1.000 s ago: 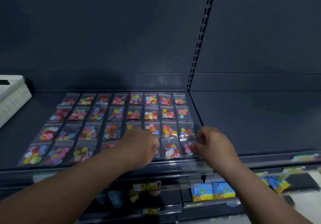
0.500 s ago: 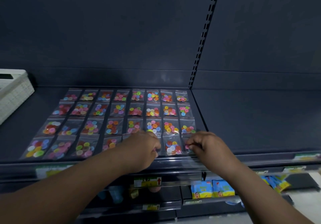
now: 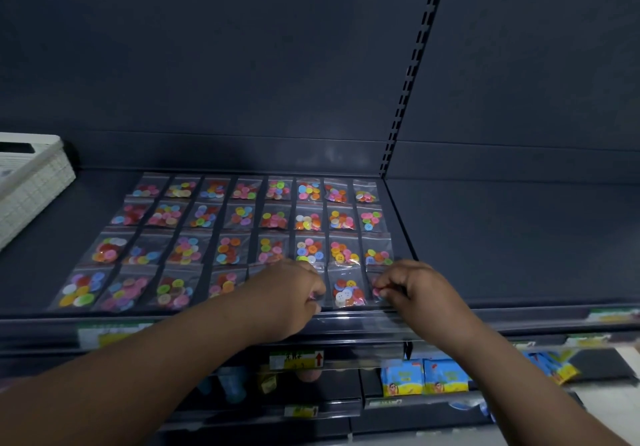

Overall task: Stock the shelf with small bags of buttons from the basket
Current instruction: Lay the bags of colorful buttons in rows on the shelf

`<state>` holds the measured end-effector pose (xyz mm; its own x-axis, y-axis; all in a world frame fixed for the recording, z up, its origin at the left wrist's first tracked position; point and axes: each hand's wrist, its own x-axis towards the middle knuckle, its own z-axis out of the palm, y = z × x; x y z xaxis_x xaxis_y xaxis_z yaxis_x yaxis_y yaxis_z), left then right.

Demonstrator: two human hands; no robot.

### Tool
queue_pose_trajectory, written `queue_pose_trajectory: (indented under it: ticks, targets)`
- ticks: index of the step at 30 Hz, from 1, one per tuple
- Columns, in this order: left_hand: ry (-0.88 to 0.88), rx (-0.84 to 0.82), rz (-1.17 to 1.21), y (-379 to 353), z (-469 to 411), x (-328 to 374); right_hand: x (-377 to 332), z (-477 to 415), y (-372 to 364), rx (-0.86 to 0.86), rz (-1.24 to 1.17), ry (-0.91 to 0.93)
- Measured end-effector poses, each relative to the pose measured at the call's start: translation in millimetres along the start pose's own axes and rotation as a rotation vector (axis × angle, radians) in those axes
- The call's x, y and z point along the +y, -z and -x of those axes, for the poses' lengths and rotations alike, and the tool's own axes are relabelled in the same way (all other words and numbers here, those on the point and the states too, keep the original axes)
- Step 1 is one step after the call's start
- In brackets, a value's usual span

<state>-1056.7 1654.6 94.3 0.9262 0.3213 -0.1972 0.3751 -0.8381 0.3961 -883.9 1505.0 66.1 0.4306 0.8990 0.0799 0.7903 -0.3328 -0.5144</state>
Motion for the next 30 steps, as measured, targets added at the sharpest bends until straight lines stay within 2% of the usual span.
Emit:
queue_pose_trajectory:
  ticks: [6,15,21,30]
  targets:
    - [-0.004,0.066,0.03,5.4,1.8,-4.4,-17.8,-4.7,4.5,0.05,0.027,0.03]
    - [0.111,0.308,0.031,45.0,21.0,-39.5,-85.2,-48.4,-3.8,0.034,0.119,0.259]
    - [0.232,0.475,-0.114,78.8,64.4,-94.4,-145.5,-88.6,-26.3,-0.034,0.237,0.369]
    - [0.53,0.598,-0.191,132.1,173.4,-213.9,-285.4,-145.1,-94.6,-0.094,0.237,0.517]
